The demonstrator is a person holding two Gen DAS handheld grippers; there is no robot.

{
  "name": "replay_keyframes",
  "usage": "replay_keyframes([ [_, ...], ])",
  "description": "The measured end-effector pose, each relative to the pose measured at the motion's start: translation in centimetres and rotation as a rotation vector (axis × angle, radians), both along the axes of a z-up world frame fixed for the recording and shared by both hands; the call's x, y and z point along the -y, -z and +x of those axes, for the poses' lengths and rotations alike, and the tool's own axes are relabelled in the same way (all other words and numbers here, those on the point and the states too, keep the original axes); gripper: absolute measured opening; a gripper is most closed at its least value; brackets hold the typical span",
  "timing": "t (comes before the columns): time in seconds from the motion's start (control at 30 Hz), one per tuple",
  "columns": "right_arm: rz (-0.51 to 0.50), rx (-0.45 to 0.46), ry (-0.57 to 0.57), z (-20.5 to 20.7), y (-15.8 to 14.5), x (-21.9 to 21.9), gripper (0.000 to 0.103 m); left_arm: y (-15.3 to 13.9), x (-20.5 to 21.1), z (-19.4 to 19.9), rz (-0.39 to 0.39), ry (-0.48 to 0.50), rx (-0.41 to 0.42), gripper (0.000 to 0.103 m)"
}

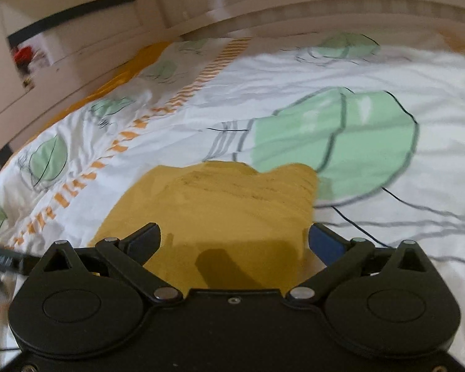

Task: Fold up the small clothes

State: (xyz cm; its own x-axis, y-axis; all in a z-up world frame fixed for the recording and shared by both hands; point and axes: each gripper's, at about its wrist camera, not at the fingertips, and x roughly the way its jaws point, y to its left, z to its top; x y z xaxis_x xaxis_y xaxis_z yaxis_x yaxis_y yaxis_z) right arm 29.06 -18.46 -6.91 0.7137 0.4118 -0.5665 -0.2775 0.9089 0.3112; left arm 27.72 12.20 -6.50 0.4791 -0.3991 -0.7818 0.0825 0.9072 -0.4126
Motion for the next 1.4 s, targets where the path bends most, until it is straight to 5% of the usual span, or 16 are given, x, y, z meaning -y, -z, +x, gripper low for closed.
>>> replay_keyframes([
  [0.23, 0.119, -0.090, 0.016, 0.8, 1.3, 1.9, 0.102, 0.7, 1.2, -1.4, 0.071, 0.038, -0.007, 0.066],
  [0.63, 0.350, -0.188, -0.052, 4.4, 3.8, 2.3, 0.103, 2.1, 3.0, 0.2, -0.086, 0.079, -0.045, 0.073],
  [0.93, 0.405, -0.214, -0.096, 6.3, 4.1, 2.1, 0.103, 2.6, 3.2, 0.9, -0.164, 0.102, -0.052, 0.073],
  [1.2, 0.431, -0.198, -0.125, 5.8, 4.3, 2.5, 0.103, 2.8, 3.6, 0.7, -0.165, 0.132, -0.075, 0.048],
  [1.27, 0.437, -0.205, -0.135, 5.8, 4.2, 2.5, 0.102, 2.9, 3.2, 0.9, -0.176, 0.119, -0.088, 0.034],
  [1.3, 0.428, -0.210, -0.136, 5.8, 4.2, 2.4, 0.086, 3.1, 2.8, 1.1, -0.186, 0.113, -0.097, 0.027],
  [1.33, 0.404, -0.230, -0.122, 5.8, 4.1, 2.2, 0.055, 3.2, 2.5, 1.3, -0.202, 0.108, -0.110, 0.019],
  [1.37, 0.386, -0.250, -0.107, 5.9, 4.1, 2.1, 0.045, 3.3, 2.2, 1.3, -0.221, 0.105, -0.121, 0.018],
  [1.4, 0.387, -0.252, -0.095, 5.6, 3.9, 2.0, 0.045, 3.5, 1.8, 1.5, -0.245, 0.104, -0.132, 0.016],
])
